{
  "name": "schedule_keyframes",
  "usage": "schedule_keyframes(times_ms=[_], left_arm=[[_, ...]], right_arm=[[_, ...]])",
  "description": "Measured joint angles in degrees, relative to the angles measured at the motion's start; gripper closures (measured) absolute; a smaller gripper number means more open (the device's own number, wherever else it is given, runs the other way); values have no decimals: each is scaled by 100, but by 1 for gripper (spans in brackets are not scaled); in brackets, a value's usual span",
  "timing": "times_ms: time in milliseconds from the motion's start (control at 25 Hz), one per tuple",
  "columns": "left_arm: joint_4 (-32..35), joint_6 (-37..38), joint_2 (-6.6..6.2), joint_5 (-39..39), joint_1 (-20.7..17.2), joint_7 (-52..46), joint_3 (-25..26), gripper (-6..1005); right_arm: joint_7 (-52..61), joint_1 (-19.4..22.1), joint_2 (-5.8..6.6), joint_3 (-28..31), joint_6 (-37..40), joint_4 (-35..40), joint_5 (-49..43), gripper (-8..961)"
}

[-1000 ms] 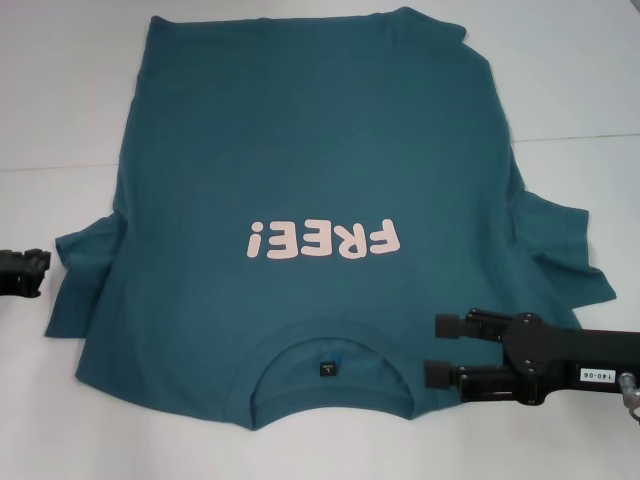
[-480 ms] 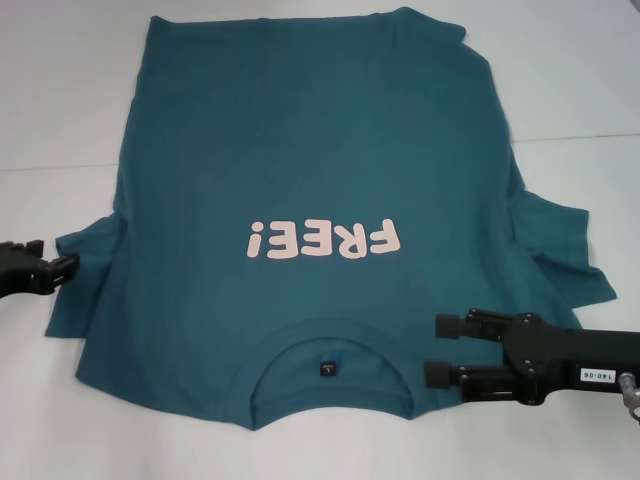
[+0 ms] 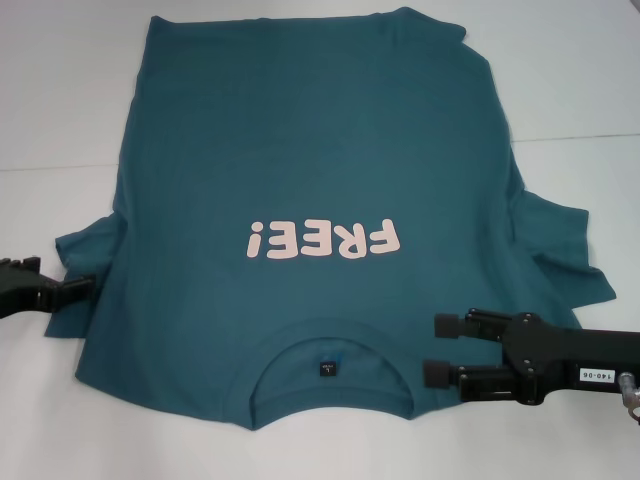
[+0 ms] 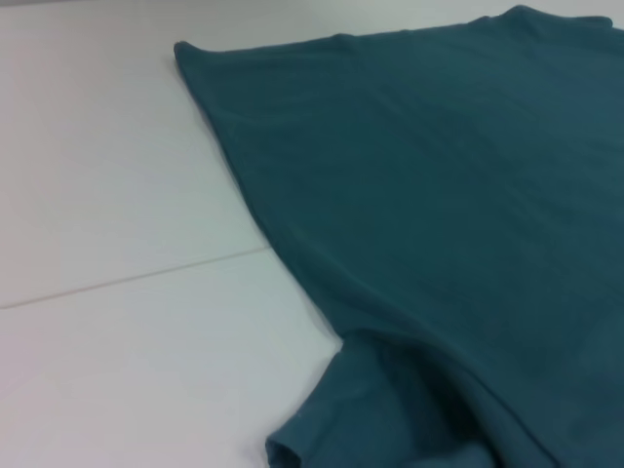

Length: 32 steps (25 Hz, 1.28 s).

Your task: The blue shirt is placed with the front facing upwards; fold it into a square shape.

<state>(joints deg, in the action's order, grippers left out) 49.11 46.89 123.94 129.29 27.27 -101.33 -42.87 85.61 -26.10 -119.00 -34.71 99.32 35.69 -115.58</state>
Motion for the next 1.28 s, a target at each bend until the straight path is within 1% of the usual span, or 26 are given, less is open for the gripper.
schedule_keyframes(times_ms=[80,520,720,1160,1280], left_arm=[[-40,-44,-1,0,12,1,-10,153],[-116,-58,-10,0,41,6,-86,163],[-116,-99,-11,0,41,8,-94,362],[-176,-191,-7,0,52,8,-274,551],[-188,-252,-3,0,57,2,-365,547]], right_arm=[[0,0,-1,0,0,0,0,10],[-1,18,-1,0,0,0,0,10],[0,26,-1,0,0,0,0,10],[-1,27,-1,0,0,0,0,11],[-1,32,-5,0,0,0,0,11]])
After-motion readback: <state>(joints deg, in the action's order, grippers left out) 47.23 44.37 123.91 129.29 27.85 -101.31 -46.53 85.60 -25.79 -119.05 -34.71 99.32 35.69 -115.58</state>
